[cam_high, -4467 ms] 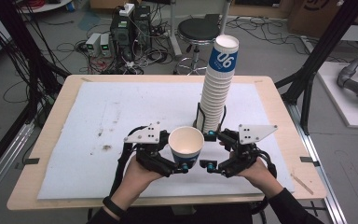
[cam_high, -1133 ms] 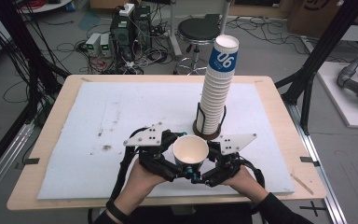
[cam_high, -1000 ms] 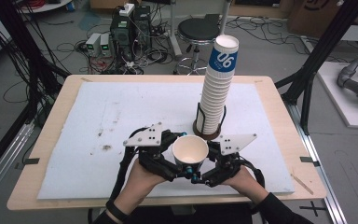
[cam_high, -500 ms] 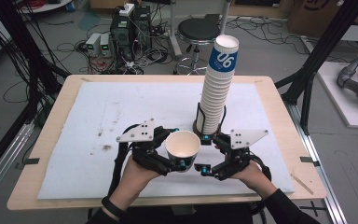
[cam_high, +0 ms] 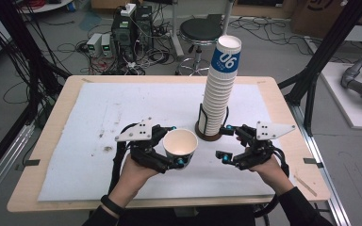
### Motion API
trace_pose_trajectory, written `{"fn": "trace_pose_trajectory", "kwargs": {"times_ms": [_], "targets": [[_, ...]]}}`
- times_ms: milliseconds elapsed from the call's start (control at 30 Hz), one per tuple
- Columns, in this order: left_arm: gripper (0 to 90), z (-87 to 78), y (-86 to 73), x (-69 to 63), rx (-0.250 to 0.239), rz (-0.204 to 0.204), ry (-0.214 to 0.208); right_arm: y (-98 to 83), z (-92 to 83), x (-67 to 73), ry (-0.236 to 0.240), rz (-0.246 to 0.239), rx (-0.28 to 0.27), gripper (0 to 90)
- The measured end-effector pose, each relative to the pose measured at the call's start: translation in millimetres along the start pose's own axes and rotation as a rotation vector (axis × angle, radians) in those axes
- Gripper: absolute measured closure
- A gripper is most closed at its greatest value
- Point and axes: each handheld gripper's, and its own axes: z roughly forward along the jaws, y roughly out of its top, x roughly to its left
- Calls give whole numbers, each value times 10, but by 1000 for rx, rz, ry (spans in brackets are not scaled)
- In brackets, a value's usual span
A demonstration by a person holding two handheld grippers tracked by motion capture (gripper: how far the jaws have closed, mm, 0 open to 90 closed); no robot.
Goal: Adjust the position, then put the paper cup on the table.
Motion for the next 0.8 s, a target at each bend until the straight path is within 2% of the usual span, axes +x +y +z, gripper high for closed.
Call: {"fn": "trace_pose_trajectory", "kwargs": {"times_ms": [133,333,467,800], "targets": [[207,8,7,5,-5,0,-2,4,-68,-34,-38,-2,-13,195],[207,61,13,-12,-6,4,-35,9,-82,-35,-46,-4,-14,195],[207,55,31,-23,-9,8,-34,8,-82,-34,-50,-6,-9,195],[207,-28,32,3,-19,7,5,7,-104,-68,-67,-2,-12,195]]}}
